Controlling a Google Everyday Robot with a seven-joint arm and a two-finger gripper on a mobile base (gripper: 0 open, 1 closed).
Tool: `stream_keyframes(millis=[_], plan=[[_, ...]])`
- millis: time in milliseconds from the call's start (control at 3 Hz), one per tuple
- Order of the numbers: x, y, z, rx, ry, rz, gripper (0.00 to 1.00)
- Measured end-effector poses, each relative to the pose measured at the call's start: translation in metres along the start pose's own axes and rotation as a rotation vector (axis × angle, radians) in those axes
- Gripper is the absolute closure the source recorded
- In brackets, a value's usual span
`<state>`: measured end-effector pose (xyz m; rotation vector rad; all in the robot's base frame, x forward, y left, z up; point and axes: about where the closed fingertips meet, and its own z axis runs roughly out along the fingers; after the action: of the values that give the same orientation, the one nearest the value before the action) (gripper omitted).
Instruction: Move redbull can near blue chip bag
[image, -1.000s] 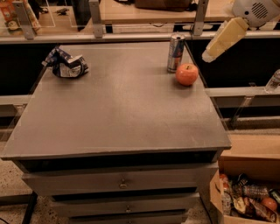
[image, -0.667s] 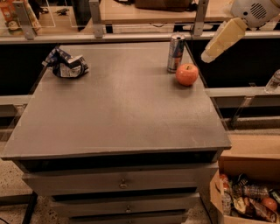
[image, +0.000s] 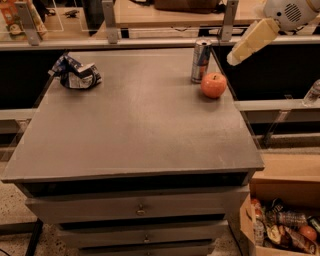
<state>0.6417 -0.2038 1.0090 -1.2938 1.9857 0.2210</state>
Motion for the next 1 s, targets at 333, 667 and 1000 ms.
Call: stream_keyframes(millis=[333, 667, 1000], plan=[[-0.009, -0.022, 0.013, 0.041, -0.065, 0.034, 0.0], [-0.017, -0.042, 0.028, 0.087, -0.131, 0.078, 0.0], [-0.019, -0.054, 0.038, 0.12, -0.165, 0.101, 0.0]])
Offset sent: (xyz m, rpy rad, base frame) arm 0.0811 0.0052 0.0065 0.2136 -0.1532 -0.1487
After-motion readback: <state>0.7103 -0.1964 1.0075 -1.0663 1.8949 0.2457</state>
